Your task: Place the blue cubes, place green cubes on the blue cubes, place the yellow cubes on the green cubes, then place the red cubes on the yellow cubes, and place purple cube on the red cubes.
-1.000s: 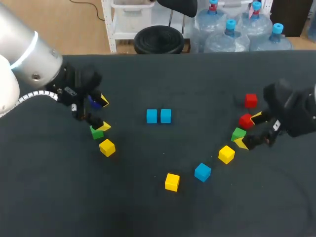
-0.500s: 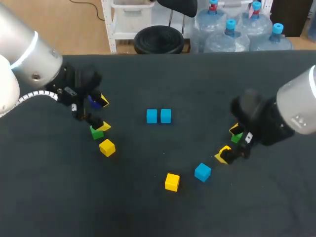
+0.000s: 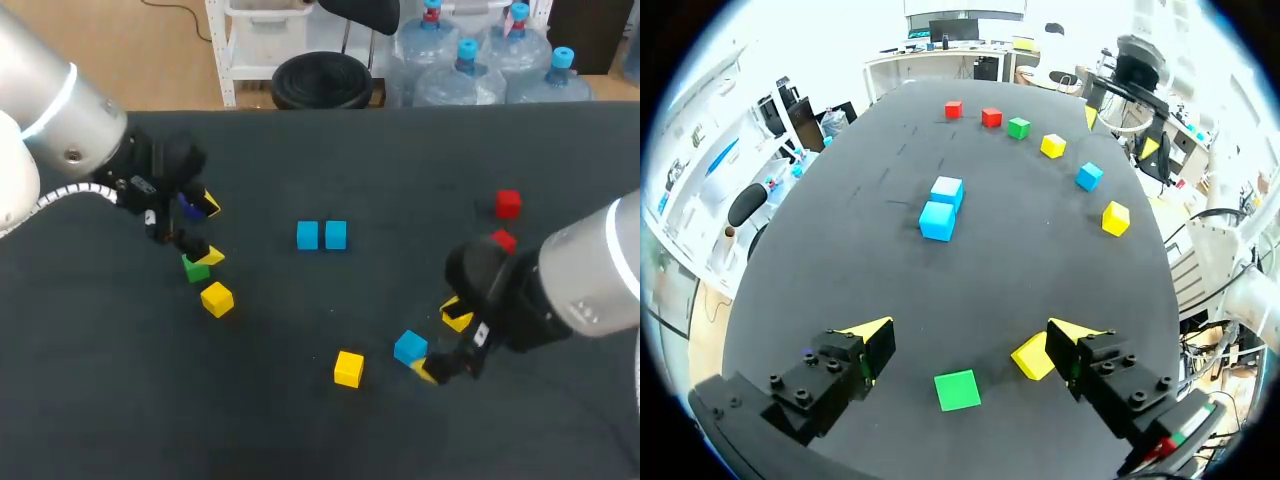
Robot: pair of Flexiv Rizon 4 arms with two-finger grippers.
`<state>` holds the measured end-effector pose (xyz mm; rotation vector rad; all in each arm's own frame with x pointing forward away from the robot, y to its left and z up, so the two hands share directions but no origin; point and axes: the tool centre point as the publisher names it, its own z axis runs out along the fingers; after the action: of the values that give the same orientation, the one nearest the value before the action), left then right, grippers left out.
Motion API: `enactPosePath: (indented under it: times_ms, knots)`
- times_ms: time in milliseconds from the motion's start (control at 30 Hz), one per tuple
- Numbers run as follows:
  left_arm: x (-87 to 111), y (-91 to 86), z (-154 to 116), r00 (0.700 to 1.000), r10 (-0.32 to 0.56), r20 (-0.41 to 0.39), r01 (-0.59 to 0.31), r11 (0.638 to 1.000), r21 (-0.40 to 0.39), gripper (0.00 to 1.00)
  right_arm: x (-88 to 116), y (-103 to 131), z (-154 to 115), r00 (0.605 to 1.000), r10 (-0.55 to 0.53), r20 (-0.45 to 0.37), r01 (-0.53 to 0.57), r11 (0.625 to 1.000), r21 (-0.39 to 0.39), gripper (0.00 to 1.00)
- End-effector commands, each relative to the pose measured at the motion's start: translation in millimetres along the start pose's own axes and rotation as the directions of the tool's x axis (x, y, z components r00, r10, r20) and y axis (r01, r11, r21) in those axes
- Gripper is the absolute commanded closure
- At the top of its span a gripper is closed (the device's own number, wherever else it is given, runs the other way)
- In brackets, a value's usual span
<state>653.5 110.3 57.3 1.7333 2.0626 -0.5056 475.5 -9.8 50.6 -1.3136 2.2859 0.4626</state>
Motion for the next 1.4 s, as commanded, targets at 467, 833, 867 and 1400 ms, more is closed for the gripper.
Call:
enactPosePath:
  times_ms: [467,833,867,1400]
  knots:
    - [1.2,0.3,0,1.0,0.003,0.004,-0.003,1.0,0.0,0.0,7,-7,41,0.995,-0.078,-0.066,0.092,0.962,0.256,0.0]
    - [1.2,0.3,0,1.0,0.003,0.004,-0.003,1.0,0.0,0.0,17,-24,49,0.997,-0.052,-0.058,0.065,0.964,0.259,0.0]
    - [1.2,0.3,0,1.0,0.003,0.004,-0.003,1.0,0.0,0.0,17,-25,49,0.997,-0.051,-0.057,0.064,0.964,0.259,0.0]
    - [1.2,0.3,0,1.0,0.003,0.004,-0.003,1.0,0.0,0.0,19,-30,55,0.999,-0.014,-0.036,0.023,0.966,0.256,0.05]
